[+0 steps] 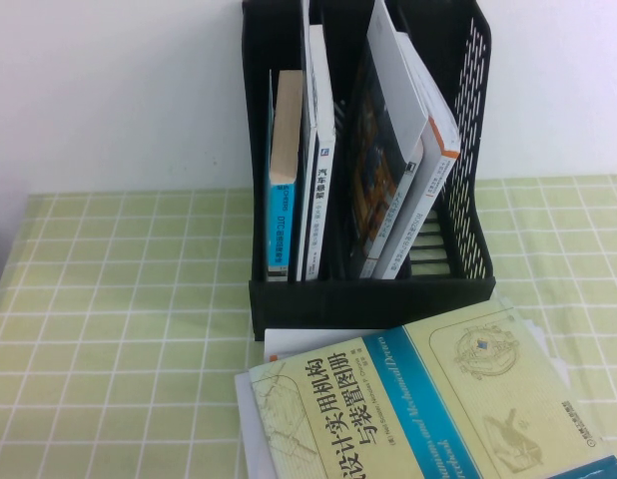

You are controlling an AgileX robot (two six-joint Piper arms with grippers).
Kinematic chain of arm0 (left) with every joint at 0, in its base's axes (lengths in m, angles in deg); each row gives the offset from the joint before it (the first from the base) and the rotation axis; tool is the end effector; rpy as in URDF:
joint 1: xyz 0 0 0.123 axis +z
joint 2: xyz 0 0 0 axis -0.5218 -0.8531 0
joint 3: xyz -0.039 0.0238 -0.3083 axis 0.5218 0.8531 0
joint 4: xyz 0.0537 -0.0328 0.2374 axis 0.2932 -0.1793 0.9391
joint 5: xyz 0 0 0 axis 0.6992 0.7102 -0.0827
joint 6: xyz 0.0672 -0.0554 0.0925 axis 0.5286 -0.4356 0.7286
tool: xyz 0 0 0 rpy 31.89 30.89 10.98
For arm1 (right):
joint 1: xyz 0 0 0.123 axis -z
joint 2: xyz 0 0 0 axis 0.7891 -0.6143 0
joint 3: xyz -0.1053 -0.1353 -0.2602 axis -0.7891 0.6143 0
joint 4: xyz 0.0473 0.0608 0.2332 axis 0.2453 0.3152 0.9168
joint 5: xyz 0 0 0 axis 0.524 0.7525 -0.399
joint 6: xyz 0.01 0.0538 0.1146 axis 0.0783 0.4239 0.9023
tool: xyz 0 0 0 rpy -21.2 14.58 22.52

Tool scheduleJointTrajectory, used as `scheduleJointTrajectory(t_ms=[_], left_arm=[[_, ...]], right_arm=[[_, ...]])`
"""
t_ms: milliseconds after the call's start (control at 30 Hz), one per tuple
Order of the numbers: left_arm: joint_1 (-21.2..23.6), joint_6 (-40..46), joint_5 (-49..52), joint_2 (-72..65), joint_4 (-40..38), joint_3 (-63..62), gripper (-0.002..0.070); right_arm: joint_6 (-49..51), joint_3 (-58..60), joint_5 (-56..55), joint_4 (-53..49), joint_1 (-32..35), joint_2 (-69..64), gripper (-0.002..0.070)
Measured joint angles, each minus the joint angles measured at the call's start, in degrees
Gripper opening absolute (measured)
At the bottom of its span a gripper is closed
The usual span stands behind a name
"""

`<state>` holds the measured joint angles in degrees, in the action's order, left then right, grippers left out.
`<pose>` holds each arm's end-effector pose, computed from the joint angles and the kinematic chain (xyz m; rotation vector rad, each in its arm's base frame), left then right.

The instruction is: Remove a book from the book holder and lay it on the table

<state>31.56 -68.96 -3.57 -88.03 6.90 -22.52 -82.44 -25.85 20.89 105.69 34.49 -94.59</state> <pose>0.0548 -0.0052 0.1655 -0.4090 1.8090 -0.3684 0.1162 0.0438 0.3027 -0.4024 1.7240 0.1902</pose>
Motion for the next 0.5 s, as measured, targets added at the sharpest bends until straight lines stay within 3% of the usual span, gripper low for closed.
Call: scheduleJointTrajectory(t_ms=[167, 500], left_arm=[[0.0, 0.0, 0.0, 0.0, 0.0, 0.0, -0.0002], [0.0, 0.0, 0.0, 0.0, 0.0, 0.0, -0.0002]], right_arm=[[0.1, 10.24, -5.77, 2.33, 9.91, 7.63, -0.0001], [0.5, 24.9, 3.59, 8.23, 26.05, 30.17, -0.0001]])
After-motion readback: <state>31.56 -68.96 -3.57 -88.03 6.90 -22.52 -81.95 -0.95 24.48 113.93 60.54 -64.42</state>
